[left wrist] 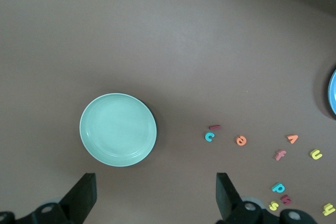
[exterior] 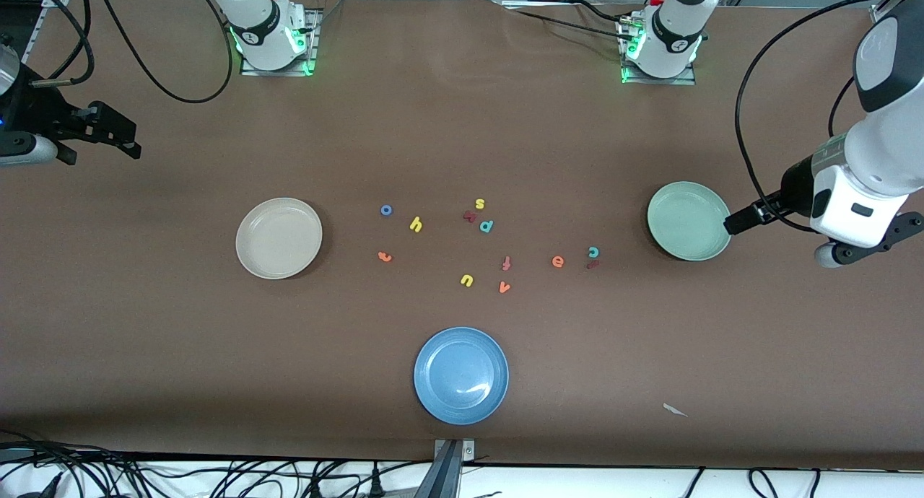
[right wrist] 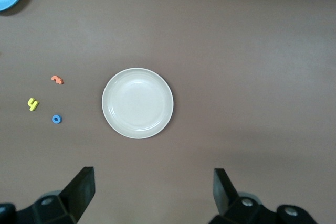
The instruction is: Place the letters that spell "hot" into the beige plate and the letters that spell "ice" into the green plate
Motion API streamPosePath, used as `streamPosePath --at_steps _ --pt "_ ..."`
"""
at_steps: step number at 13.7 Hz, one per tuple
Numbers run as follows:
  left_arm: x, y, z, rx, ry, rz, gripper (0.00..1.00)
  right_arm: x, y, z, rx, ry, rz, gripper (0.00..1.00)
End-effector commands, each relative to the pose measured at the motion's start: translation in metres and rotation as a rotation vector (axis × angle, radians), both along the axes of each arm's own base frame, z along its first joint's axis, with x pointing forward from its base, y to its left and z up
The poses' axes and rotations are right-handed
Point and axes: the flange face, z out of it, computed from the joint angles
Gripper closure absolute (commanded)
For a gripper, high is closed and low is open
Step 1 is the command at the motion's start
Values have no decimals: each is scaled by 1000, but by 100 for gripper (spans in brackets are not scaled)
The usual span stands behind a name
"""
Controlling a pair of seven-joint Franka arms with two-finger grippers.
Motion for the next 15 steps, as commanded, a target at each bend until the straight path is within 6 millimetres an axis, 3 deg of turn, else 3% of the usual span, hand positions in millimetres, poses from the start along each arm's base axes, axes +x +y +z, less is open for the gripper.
streamPosePath --at_steps 1,3,6,7,15 --pt "-12 12 -3 -13 16 -53 0 -12 -3 4 -8 41 -16 0" --pt "-25 6 3 5 3 -137 0 -7 -4 11 -9 26 -5 0" --pt "-25 40 -8 -68 -2 -132 0 -5 -9 2 -9 45 -22 0" --pt "-24 42 -7 -75 -3 -126 0 -4 -19 -2 -7 63 -36 0" --pt "-28 44 1 -69 14 -125 0 1 -16 -5 8 75 -27 0"
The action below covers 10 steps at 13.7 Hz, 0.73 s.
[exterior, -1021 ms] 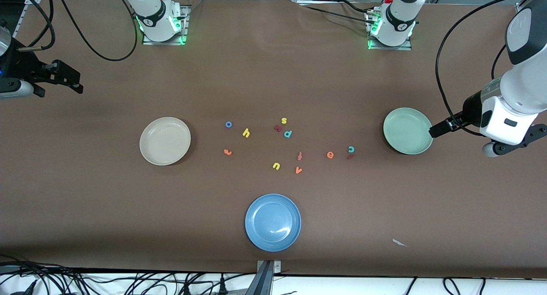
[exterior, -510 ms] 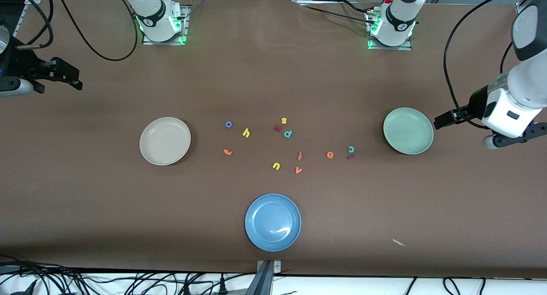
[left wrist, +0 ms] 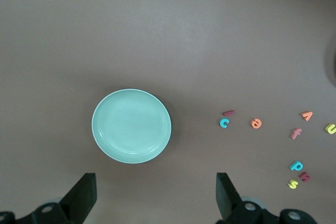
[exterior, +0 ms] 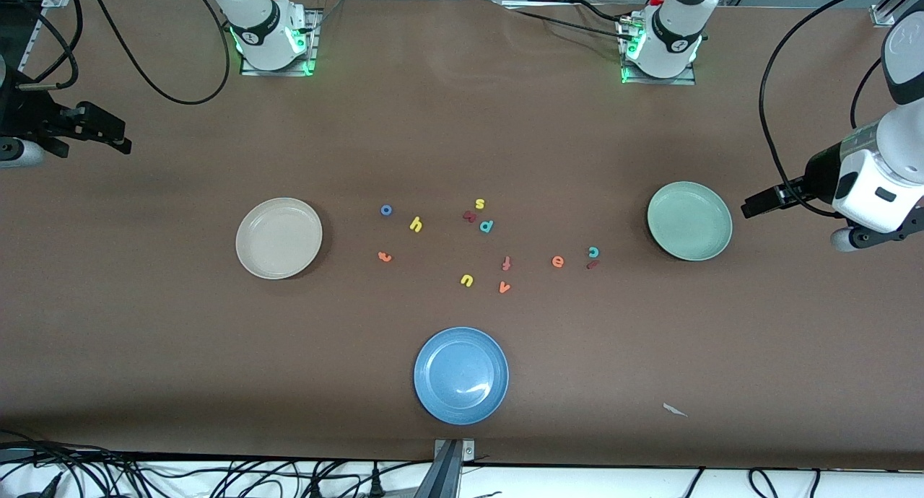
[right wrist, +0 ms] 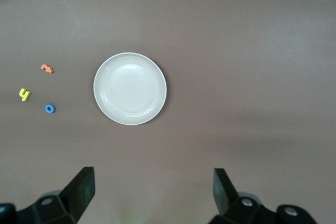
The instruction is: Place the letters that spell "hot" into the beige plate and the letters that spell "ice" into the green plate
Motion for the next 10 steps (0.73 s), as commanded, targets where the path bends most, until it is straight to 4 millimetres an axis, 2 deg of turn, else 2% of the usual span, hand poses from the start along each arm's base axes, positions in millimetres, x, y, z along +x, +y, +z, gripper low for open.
streamPosePath --at_steps 1,6,8,10 --pt "-9 6 9 -18 -1 -10 0 3 6 4 5 11 17 0" --pt "-8 8 4 -4 9 -14 0 -3 6 4 3 50 36 0" --pt "-4 3 -8 9 28 -25 0 -2 4 2 -2 48 36 0" --pt "-3 2 -10 8 28 -31 0 -2 4 2 -2 50 33 0"
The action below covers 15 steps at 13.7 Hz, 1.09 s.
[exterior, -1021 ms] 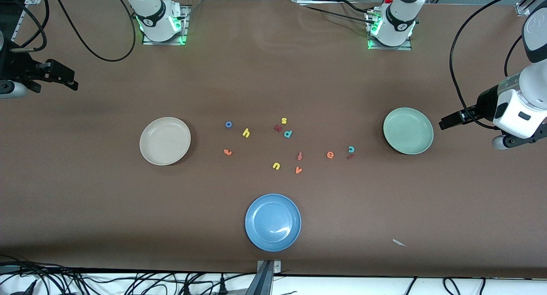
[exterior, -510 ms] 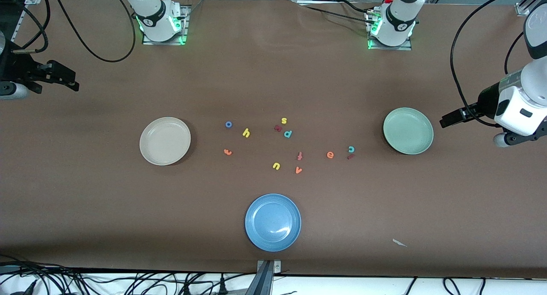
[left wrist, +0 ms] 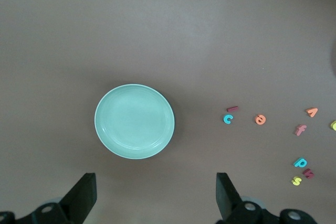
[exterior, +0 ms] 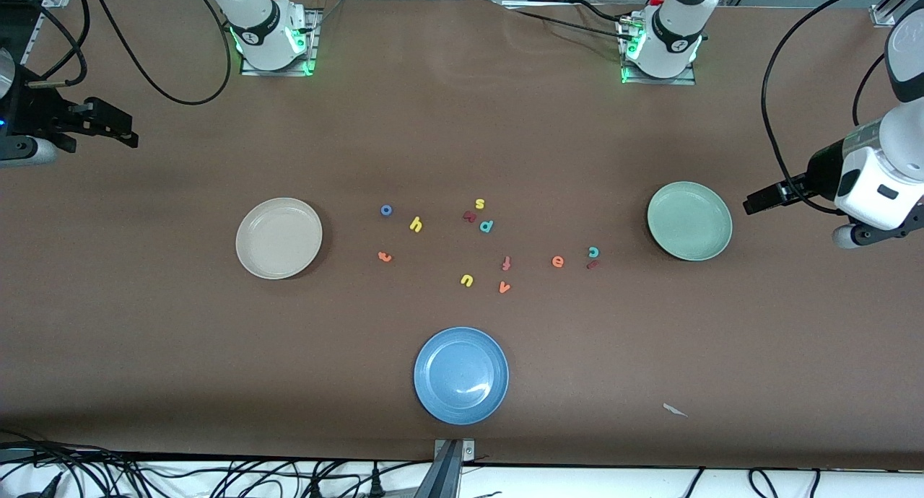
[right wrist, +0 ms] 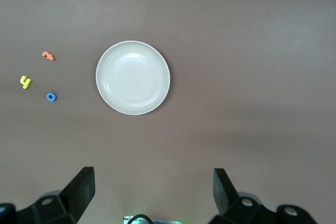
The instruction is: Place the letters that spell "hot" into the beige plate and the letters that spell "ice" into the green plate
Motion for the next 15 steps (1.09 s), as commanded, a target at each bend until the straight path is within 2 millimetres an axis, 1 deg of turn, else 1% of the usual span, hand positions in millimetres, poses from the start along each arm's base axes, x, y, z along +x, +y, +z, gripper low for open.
streamPosePath --at_steps 1,6,9,15 --pt "0 -3 -3 6 4 -37 0 1 1 5 -1 10 15 0" --pt "2 -3 -8 6 -4 -41 0 3 -3 5 -6 4 10 0" --pt "3 -5 -6 5 -15 -44 0 3 -3 6 -2 -3 7 0" --pt "4 -2 -7 43 -19 -50 0 3 -3 3 -2 4 9 0"
